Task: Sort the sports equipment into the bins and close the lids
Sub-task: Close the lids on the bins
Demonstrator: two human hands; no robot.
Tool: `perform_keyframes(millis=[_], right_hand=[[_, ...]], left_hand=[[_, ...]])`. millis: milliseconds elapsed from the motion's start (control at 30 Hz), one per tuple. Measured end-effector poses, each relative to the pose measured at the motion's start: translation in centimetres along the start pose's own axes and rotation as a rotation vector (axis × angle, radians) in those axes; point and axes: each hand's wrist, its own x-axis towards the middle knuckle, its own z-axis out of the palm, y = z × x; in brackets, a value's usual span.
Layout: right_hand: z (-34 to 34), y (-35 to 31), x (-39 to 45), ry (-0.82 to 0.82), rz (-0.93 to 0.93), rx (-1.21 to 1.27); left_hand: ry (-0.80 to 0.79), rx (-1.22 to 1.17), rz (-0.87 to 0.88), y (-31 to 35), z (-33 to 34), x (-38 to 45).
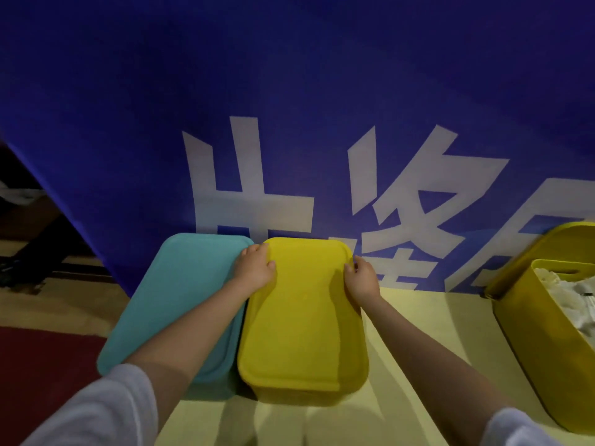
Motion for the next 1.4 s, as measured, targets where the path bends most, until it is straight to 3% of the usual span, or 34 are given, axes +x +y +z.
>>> perform_keyframes(millis=[133, 367, 633, 833, 1200, 1400], right_hand=[[1.0, 0.1, 3.5, 0.019, 0.040, 0.192], [1.8, 2.0, 5.8, 0.025, 0.100, 0.454], [2.0, 1.6, 5.0, 0.109, -0.044, 0.176], [1.1, 2.6, -1.1, 0.013, -0.123, -0.160], [-0.3, 4.9, -13.1, -0.119, -0.083, -0.019], [0.2, 4.7, -14.3, -0.015, -0.050, 0.003]], left_hand=[[0.005, 0.012, 0.033, -0.8, 0.6, 4.3], [0.270, -0.009, 0.105, -2.6, 3.2, 7.0], [0.299, 0.019, 0.154, -1.9, 2.6, 5.5], [0.248, -0.055, 0.042, -1.7, 2.9, -1.0], [0.190, 0.039, -0.032, -0.9, 4.8, -13.0], [0.202, -0.009, -0.026, -0.9, 4.8, -14.2]])
